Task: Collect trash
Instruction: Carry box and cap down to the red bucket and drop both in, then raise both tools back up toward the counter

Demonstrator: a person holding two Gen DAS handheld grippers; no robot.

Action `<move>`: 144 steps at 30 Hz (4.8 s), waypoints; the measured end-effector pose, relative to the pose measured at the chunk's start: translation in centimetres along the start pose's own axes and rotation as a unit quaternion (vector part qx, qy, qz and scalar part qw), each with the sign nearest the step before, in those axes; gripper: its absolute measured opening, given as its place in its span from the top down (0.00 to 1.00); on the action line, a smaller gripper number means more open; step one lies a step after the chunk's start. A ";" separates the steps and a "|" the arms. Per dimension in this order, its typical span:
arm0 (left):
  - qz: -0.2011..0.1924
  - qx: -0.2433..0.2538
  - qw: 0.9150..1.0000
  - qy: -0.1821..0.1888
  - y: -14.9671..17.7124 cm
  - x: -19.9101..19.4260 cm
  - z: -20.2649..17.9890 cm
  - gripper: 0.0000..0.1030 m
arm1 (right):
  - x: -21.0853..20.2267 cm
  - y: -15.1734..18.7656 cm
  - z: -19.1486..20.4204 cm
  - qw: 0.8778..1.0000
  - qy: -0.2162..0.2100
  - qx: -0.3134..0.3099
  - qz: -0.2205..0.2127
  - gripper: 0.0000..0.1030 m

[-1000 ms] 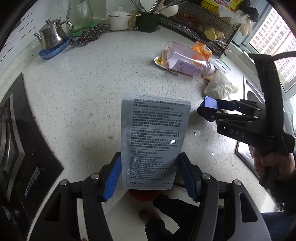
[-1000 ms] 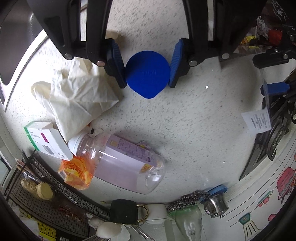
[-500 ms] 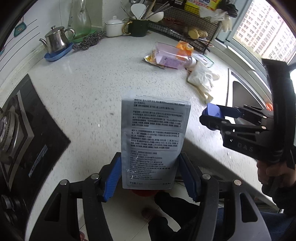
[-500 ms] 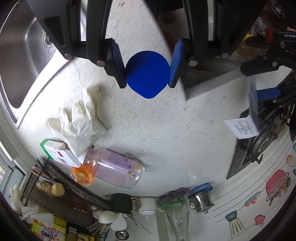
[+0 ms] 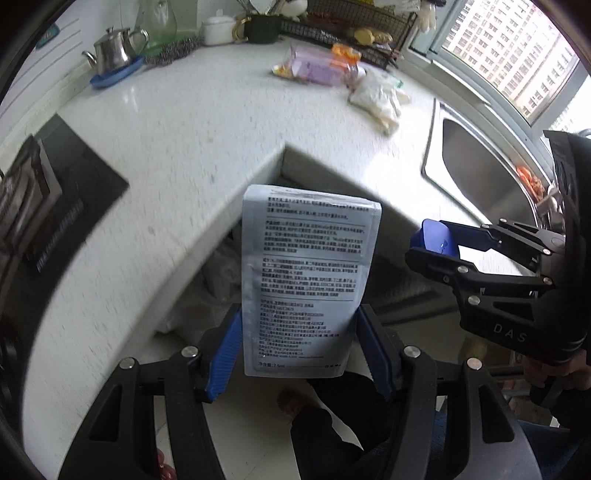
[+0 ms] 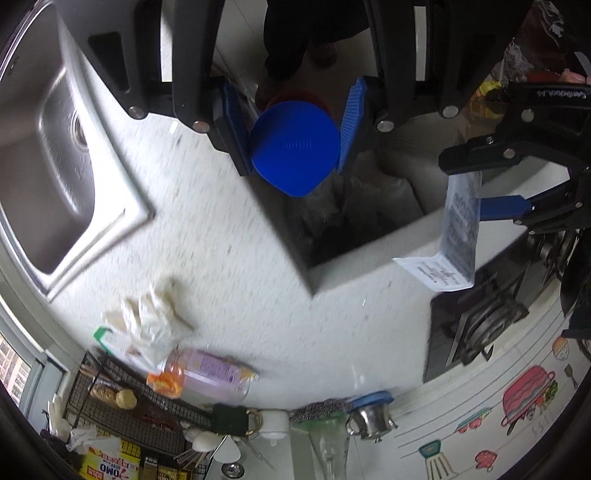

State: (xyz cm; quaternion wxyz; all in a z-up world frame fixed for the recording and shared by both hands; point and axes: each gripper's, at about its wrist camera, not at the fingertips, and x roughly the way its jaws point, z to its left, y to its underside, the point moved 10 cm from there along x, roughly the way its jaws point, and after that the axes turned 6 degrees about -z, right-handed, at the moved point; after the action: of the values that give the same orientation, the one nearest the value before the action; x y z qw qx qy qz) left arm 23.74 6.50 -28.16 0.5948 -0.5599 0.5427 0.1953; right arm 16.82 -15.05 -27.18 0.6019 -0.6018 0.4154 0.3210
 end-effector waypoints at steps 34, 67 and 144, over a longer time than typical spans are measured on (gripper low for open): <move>0.119 -0.043 0.991 0.038 17.5 31.5 5.1 0.43 | 25.7 17.8 -1.6 0.994 0.016 0.030 0.106 0.58; 0.104 -0.068 0.992 -0.017 20.1 34.8 12.0 0.00 | 33.6 21.2 0.1 0.991 -0.028 0.009 0.134 0.58; -0.140 0.043 0.987 -0.061 -9.4 -10.1 -1.8 0.00 | -9.0 -5.6 -1.8 0.992 0.001 0.008 -0.123 0.01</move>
State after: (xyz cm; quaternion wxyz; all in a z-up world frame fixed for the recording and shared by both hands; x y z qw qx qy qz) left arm 27.54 5.91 -14.78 0.6718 -0.5916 0.4294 0.1200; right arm 17.54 -16.19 -16.54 0.6412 -0.6440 0.3412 0.2402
